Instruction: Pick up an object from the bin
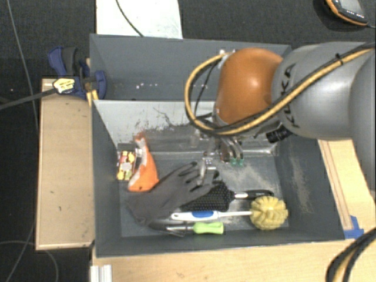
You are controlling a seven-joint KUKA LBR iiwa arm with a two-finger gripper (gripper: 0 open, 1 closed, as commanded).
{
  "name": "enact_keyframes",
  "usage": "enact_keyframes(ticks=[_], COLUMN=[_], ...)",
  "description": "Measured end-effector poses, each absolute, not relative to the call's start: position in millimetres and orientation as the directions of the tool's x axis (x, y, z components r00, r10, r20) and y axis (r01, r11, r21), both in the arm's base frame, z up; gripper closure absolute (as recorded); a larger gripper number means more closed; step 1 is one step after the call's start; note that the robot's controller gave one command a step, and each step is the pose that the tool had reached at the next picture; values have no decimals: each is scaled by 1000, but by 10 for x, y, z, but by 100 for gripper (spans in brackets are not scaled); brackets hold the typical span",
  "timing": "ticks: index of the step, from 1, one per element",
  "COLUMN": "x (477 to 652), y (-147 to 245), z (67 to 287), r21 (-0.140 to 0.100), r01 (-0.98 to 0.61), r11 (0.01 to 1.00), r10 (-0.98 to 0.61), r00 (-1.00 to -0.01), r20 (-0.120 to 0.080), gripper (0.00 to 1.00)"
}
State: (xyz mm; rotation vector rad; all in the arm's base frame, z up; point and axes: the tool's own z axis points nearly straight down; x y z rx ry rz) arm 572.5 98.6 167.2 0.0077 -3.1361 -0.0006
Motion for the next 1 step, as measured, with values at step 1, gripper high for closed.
enact_keyframes(ticks=[1], x=[5742], y=[980], z=[1722], r21=[1], r01=[0], r11=[1000], r10=[0], r00=[-1000], r20=[-3], gripper=[0])
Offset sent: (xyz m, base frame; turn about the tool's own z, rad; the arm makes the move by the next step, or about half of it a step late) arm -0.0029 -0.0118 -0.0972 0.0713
